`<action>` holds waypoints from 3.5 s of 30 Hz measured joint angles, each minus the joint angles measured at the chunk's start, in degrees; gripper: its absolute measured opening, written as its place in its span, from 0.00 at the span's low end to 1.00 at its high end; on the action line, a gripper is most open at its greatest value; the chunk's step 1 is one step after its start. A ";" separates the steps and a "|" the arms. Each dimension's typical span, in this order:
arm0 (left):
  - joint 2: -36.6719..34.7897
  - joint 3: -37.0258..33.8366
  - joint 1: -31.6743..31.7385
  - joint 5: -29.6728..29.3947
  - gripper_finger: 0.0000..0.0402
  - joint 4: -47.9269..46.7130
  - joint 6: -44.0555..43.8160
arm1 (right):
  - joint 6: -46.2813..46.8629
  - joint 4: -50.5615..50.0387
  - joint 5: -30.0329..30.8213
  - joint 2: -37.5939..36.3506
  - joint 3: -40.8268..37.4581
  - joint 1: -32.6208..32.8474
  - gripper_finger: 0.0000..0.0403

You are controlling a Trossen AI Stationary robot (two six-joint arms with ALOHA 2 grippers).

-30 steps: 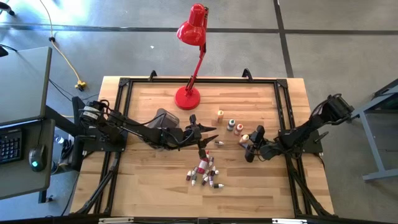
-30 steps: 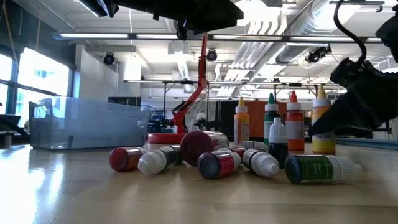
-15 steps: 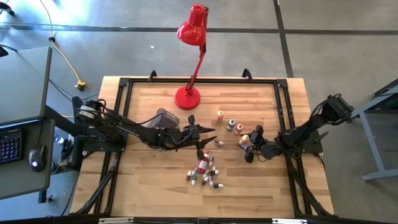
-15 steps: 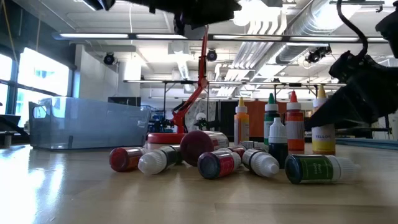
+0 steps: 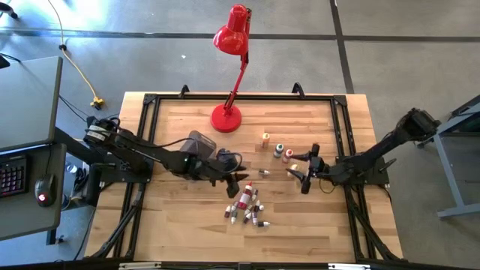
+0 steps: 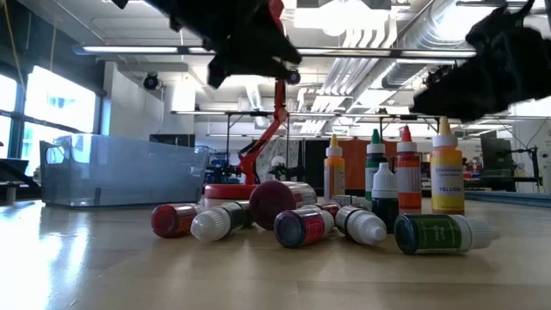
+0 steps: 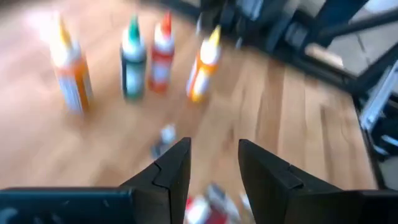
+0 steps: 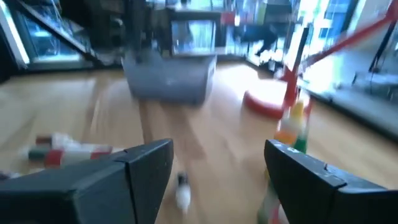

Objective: Pick & Place food coloring
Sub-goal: Move the large red food coloring bottle to the middle right of the table

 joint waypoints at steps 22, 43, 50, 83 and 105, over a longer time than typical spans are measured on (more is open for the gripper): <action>-2.02 0.04 0.00 14.93 0.33 -20.88 -15.05 | -21.96 -54.32 -34.16 27.61 48.85 -2.94 0.62; -11.73 -0.01 -0.04 16.28 0.33 -40.12 -10.42 | -46.59 -69.55 -49.31 55.64 71.51 -18.52 0.62; -11.73 -0.02 -0.04 15.57 0.33 -40.23 -9.47 | -47.77 -70.17 -49.74 55.87 71.46 -20.66 0.61; -11.71 -0.02 -0.04 15.29 0.33 -39.73 -9.32 | -53.92 -69.08 -56.71 59.67 71.46 -21.76 0.34; -11.70 -0.02 -0.02 11.96 0.33 -39.62 -9.32 | -43.30 -92.03 -31.35 51.30 72.14 -13.67 0.30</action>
